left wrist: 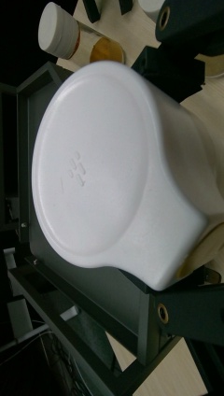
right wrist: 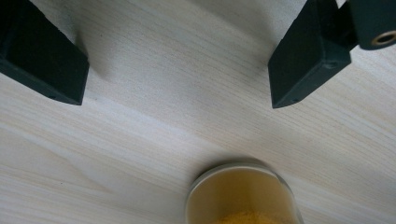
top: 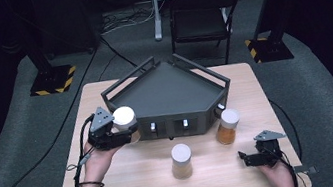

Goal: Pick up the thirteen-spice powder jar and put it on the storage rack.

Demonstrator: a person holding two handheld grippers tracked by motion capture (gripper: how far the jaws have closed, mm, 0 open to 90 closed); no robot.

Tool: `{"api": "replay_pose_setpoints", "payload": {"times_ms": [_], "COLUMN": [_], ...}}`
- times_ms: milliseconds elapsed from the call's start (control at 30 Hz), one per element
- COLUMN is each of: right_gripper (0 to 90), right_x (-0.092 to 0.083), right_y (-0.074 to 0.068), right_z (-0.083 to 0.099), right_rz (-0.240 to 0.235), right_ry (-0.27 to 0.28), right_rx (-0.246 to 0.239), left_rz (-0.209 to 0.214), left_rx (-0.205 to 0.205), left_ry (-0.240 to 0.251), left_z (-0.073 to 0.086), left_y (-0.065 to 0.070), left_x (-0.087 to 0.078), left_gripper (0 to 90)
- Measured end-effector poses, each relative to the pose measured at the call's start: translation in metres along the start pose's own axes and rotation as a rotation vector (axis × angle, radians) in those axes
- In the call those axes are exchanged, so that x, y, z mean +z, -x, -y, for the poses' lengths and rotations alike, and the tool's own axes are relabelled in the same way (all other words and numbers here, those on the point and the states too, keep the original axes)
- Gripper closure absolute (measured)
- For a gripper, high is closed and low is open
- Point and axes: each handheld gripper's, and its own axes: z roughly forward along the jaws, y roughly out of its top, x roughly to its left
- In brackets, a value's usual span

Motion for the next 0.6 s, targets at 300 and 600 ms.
{"api": "replay_pose_setpoints", "payload": {"times_ms": [300, 600], "right_gripper": [4.4, 4.4], "right_x": [0.000, 0.000], "right_y": [0.000, 0.000], "right_z": [0.000, 0.000], "right_rz": [0.000, 0.000], "right_ry": [0.000, 0.000], "right_rx": [0.000, 0.000], "left_rz": [0.001, -0.026], "left_rx": [-0.003, 0.006], "left_ry": [0.022, 0.021], "left_z": [-0.015, -0.034], "left_y": [-0.008, -0.012], "left_x": [-0.002, 0.008], "left_gripper": [30.1, 30.1]}}
